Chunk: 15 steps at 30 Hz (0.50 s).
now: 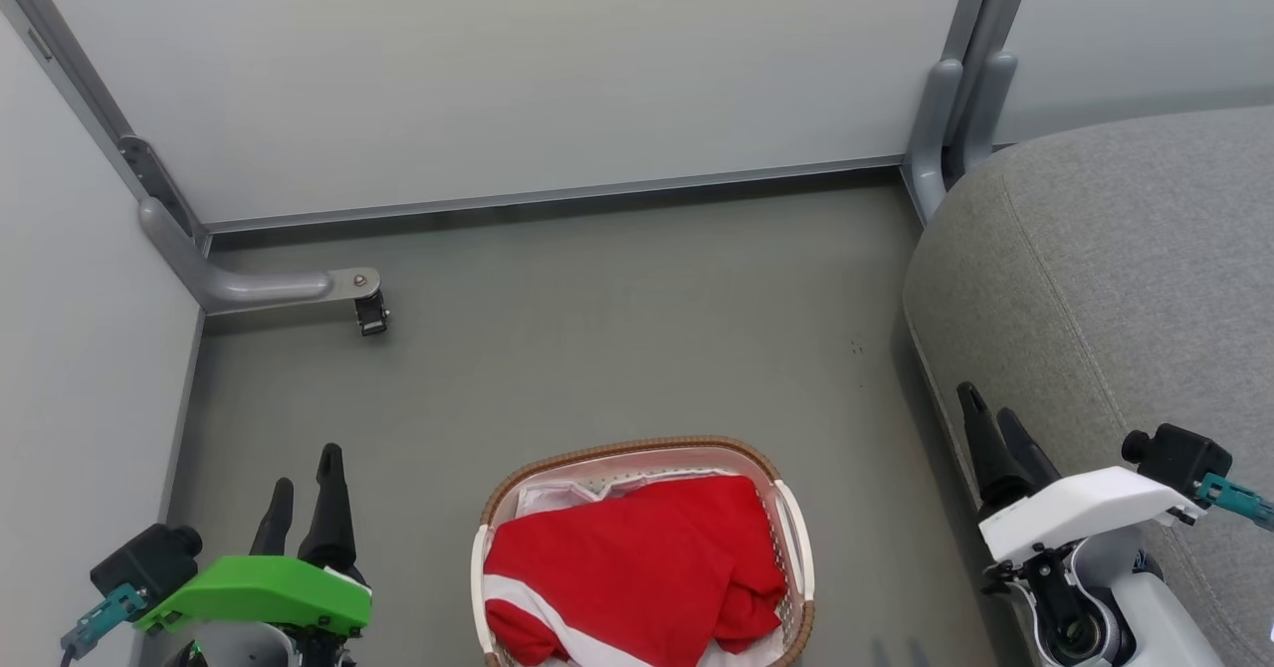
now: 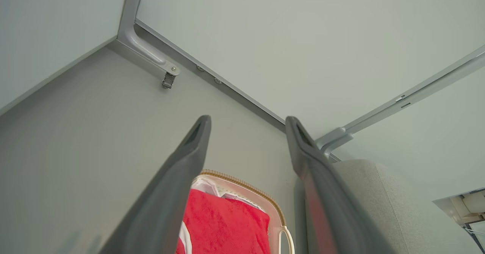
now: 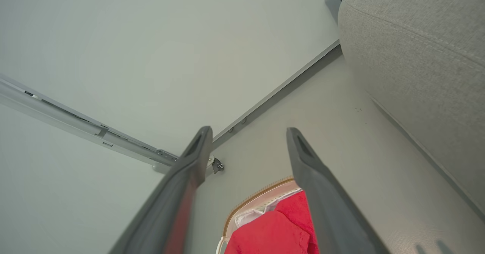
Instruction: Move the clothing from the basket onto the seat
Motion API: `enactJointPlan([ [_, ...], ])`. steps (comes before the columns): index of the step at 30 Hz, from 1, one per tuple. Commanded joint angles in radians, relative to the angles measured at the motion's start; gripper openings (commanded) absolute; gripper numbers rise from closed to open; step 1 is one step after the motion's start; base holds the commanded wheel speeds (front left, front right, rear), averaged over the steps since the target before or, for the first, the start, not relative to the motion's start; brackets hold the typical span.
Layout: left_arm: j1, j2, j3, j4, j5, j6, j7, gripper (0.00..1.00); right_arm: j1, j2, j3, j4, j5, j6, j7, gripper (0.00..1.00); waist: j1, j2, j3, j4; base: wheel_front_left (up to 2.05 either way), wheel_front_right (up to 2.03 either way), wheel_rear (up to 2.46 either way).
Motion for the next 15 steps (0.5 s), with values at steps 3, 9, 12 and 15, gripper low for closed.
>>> enactJointPlan([
  [3,-0.030,0.019,-0.018,-0.006,0.069,0.012,-0.017,1.00,-0.028,-0.019,0.021,-0.002,-0.062,0.000,-0.018,1.00,0.0000,0.0000,0.001,0.000,0.00,0.00,0.00],
  [9,-0.034,0.027,-0.043,0.003,0.148,0.026,-0.037,1.00,-0.038,-0.027,0.029,0.018,-0.167,0.000,-0.037,1.00,0.0000,0.0000,0.004,0.001,0.00,0.00,0.00],
  [12,-0.036,0.031,-0.055,0.007,0.181,0.032,-0.045,1.00,-0.039,-0.028,0.030,0.021,-0.216,0.000,-0.046,1.00,0.0000,0.0000,0.005,0.002,0.00,0.00,0.00],
  [15,-0.038,0.037,-0.065,0.008,0.219,0.037,-0.054,1.00,-0.039,-0.029,0.029,0.027,-0.265,0.000,-0.055,1.00,0.0000,0.0000,0.006,0.003,0.00,0.00,0.00],
])
